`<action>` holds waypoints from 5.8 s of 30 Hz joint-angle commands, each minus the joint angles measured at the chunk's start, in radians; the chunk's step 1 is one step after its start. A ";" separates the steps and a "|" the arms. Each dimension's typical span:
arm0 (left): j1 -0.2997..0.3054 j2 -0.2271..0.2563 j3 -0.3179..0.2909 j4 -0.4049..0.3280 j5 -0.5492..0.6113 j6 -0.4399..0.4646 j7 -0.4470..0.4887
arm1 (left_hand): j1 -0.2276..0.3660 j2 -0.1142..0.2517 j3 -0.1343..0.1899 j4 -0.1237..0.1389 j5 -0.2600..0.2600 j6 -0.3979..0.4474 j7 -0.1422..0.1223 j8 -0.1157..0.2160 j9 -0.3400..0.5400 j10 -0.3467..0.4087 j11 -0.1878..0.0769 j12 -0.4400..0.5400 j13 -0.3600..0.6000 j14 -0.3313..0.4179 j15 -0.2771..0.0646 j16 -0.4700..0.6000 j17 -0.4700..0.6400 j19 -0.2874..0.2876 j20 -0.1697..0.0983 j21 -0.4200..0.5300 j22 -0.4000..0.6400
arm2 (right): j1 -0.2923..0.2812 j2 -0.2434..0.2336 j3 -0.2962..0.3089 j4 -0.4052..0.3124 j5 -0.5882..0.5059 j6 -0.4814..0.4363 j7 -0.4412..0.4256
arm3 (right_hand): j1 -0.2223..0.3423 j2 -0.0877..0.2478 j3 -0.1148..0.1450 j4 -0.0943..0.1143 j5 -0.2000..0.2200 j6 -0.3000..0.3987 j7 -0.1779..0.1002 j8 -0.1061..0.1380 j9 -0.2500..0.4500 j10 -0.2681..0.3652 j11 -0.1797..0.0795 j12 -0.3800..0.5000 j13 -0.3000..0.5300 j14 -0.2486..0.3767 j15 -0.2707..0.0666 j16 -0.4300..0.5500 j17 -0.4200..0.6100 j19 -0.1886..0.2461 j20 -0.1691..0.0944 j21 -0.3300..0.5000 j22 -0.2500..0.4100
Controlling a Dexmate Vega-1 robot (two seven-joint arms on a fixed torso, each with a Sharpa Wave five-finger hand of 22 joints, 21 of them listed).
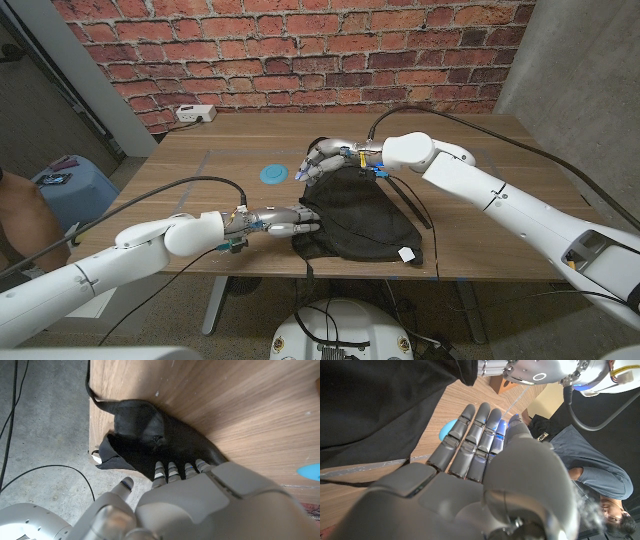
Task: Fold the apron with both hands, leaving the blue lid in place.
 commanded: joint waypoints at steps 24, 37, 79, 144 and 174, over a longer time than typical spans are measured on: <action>0.205 0.225 -0.207 -0.171 -0.115 0.058 0.071 | 0.020 0.005 0.037 -0.013 0.001 0.013 -0.014 0.001 0.002 0.013 -0.012 0.002 0.002 -0.012 -0.009 -0.006 -0.007 -0.061 -0.010 0.003 -0.001 | -0.003 0.007 0.014 0.025 0.009 -0.009 -0.044 | -0.007 0.003 0.008 -0.021 -0.004 -0.042 0.029 -0.025 -0.009 -0.030 0.017 -0.053 -0.037 -0.025 -0.016 0.003 -0.034 -0.008 0.005 -0.003 0.003; 0.289 0.265 -0.291 -0.207 -0.129 0.059 0.122 | 0.029 0.003 0.057 -0.017 0.001 0.024 -0.017 0.002 0.002 0.027 -0.016 0.006 0.001 0.002 -0.015 -0.005 -0.010 -0.042 -0.011 0.007 -0.002 | -0.014 0.001 0.023 0.014 0.012 -0.010 -0.065 | -0.012 0.004 0.008 -0.023 -0.005 -0.037 0.034 -0.022 -0.015 -0.028 0.025 -0.069 -0.051 -0.028 -0.009 0.006 -0.045 -0.014 0.009 -0.006 0.003; 0.028 -0.003 -0.065 -0.063 0.056 0.031 0.059 | 0.028 0.000 0.089 -0.011 -0.001 0.032 -0.013 0.001 0.003 0.038 -0.013 0.005 0.001 0.023 -0.014 -0.005 -0.008 -0.026 -0.007 0.005 -0.002 | -0.138 0.018 0.213 0.327 0.229 0.377 -0.119 | -0.207 0.011 0.032 0.055 -0.023 -0.305 0.076 -0.038 -0.066 -0.220 0.071 -0.340 -0.195 -0.353 0.089 -0.012 -0.178 -0.142 0.029 -0.054 0.003; -0.046 -0.021 0.037 -0.009 0.025 0.074 -0.061 | 0.007 -0.004 0.099 0.002 -0.005 0.012 -0.011 -0.005 0.004 0.029 -0.011 -0.001 0.002 0.021 -0.009 -0.005 -0.001 -0.033 -0.003 -0.003 0.000 | -0.153 0.110 0.290 0.568 0.338 0.530 -0.163 | -0.249 -0.012 0.022 0.042 -0.018 -0.316 0.062 -0.033 -0.063 -0.242 0.070 -0.380 -0.236 -0.385 0.112 -0.006 -0.262 -0.128 0.009 -0.056 -0.003; -0.120 -0.050 0.024 0.075 -0.035 -0.037 -0.070 | 0.001 -0.006 0.092 0.003 -0.006 0.008 -0.011 -0.005 0.004 0.030 -0.007 -0.001 0.003 0.030 -0.010 -0.002 0.001 -0.028 -0.005 -0.002 0.001 | -0.094 0.153 0.285 0.680 0.314 0.559 -0.184 | -0.259 -0.008 0.024 0.039 -0.017 -0.310 0.056 -0.032 -0.063 -0.237 0.065 -0.382 -0.245 -0.386 0.109 -0.004 -0.284 -0.129 0.009 -0.059 -0.004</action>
